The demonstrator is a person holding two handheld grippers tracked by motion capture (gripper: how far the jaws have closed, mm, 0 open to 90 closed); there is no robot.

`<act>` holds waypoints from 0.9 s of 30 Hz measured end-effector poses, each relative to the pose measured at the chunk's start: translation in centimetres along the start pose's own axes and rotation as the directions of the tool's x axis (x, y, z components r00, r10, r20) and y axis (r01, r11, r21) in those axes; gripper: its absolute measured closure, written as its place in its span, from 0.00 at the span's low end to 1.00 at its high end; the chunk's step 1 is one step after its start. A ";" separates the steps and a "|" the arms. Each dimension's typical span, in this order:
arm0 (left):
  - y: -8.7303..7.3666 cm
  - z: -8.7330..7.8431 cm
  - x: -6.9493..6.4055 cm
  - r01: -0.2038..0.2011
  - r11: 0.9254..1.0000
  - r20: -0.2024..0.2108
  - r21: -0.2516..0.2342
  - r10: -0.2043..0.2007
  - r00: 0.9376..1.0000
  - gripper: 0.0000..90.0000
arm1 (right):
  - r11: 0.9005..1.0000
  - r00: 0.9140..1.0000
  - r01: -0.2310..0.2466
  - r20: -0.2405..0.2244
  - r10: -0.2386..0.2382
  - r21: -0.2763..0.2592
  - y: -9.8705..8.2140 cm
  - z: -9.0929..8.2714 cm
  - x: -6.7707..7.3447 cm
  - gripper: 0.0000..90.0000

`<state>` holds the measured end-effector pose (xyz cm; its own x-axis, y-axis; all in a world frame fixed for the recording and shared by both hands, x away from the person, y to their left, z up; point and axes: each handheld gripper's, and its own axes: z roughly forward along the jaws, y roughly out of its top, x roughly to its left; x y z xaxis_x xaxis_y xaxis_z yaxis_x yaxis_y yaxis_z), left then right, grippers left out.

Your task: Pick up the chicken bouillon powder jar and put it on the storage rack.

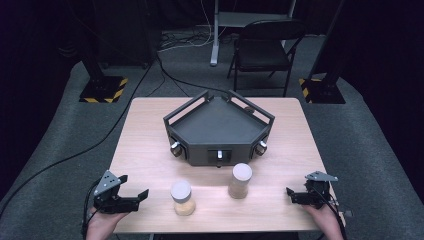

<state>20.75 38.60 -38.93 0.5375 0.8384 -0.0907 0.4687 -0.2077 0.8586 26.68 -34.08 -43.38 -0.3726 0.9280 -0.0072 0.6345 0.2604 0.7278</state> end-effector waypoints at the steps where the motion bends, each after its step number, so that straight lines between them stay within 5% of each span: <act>1: 0.1 -0.1 -0.2 -0.006 1.000 0.003 0.001 0.006 1.000 0.04 | 1.000 1.000 0.000 0.000 0.000 0.000 0.0 0.0 0.0 0.00; 10: 0.8 -0.5 -0.9 -0.055 0.998 0.065 -0.016 0.056 0.996 0.04 | 1.000 1.000 0.000 0.000 0.000 0.000 0.0 0.0 0.0 0.00; 27: 2.7 -0.3 -2.8 -0.123 0.992 0.171 -0.024 0.126 0.977 0.04 | 1.000 1.000 0.000 0.000 0.000 0.000 0.0 0.0 0.0 0.00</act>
<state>20.29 35.83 -36.22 0.7041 0.7070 -0.0670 0.3822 -0.2977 0.8748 26.68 -34.08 -43.38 -0.3728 0.9279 -0.0072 0.6343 0.2606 0.7278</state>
